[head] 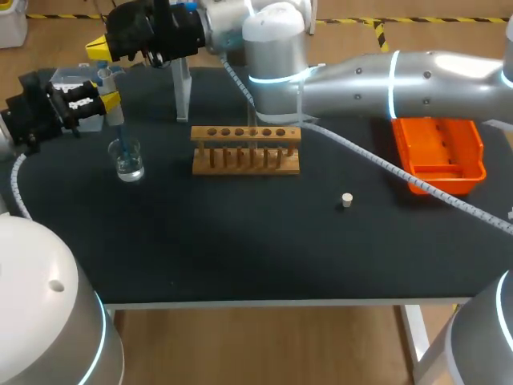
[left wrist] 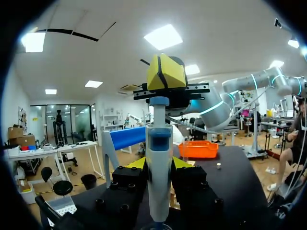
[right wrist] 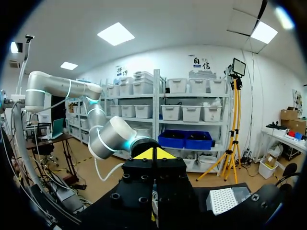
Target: Invert the test tube, pick up the pipette, mount the tip to pipette, aspirate from beaker and dispense into the tube, eject the tip, return the pipette, and cap with the stopper.
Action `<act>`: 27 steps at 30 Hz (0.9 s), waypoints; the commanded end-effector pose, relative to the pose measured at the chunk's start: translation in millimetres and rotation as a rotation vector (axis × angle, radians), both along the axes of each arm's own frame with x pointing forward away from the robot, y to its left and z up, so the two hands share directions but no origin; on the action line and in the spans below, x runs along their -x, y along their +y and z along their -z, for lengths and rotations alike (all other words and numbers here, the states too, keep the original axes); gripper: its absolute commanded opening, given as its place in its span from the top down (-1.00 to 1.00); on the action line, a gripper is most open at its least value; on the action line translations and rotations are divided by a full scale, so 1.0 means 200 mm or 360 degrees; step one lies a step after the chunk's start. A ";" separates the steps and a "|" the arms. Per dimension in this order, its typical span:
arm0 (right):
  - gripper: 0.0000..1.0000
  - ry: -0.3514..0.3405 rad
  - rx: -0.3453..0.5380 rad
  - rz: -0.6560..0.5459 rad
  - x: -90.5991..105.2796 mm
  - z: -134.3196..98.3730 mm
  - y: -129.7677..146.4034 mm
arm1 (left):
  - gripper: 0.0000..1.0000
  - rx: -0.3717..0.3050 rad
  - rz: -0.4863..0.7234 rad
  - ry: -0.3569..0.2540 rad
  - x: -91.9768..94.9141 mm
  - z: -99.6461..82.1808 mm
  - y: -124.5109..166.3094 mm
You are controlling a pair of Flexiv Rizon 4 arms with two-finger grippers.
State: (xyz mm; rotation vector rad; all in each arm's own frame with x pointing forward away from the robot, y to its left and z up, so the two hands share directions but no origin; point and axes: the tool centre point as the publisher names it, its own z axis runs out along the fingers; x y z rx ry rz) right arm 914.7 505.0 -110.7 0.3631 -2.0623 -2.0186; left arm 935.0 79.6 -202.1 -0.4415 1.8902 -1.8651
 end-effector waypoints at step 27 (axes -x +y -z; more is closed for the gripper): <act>1.00 0.0037 0.0032 -0.0034 -0.05 0.11 0.03 | 1.00 0.0002 0.0003 -0.0003 0.00 0.00 0.00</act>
